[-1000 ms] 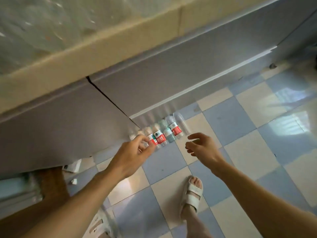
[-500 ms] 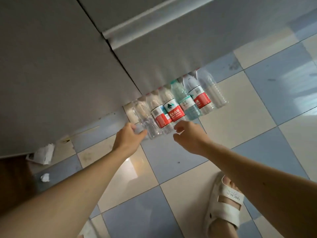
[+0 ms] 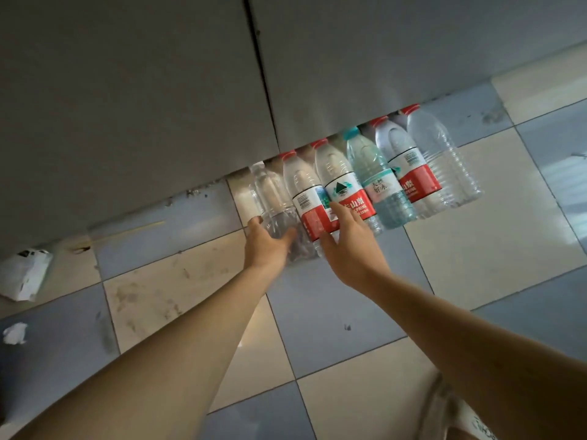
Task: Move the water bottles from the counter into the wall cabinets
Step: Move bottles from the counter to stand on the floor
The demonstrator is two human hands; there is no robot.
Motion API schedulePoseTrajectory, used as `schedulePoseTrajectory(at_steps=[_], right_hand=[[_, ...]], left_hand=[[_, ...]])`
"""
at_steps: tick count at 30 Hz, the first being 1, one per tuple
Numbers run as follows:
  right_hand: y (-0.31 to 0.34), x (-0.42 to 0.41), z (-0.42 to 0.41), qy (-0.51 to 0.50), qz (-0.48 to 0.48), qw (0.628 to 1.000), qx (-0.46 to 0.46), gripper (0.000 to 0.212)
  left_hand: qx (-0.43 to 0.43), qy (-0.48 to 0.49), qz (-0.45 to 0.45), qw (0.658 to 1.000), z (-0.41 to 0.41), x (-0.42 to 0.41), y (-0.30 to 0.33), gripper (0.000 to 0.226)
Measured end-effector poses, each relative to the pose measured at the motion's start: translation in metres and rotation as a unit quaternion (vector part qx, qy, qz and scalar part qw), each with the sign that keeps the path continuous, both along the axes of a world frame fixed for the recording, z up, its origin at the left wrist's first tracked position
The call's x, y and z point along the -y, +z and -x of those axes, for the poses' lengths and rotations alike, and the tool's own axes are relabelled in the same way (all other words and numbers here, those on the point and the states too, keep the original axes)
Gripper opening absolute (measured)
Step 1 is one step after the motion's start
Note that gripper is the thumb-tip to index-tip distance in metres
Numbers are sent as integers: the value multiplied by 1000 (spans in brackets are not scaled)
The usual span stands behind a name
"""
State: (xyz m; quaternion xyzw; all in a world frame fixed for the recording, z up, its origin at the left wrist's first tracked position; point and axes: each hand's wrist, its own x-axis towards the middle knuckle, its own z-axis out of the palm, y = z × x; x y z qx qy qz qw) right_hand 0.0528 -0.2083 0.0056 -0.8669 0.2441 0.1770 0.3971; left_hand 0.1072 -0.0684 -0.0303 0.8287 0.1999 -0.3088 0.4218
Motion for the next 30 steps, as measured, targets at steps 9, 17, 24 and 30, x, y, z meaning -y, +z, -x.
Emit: schedulePoseTrajectory(at_steps=[9,17,24,30], right_hand=[[-9,-16,29,-59,-40,995,-66,37],[-7,-16,17,-47,-41,995,-73,40],[-20,-15,-55,-15,-33,996,-76,39],[-28,-20,-62,1,-27,997,-70,63]], left_hand=[[-62,-124,6,990,40,-38,12,59],[-32,-137,-14,990,34,-48,16,74],[52,-138,-19,989,-19,-18,-5,55],[46,-87,20,995,-27,-30,-5,56]])
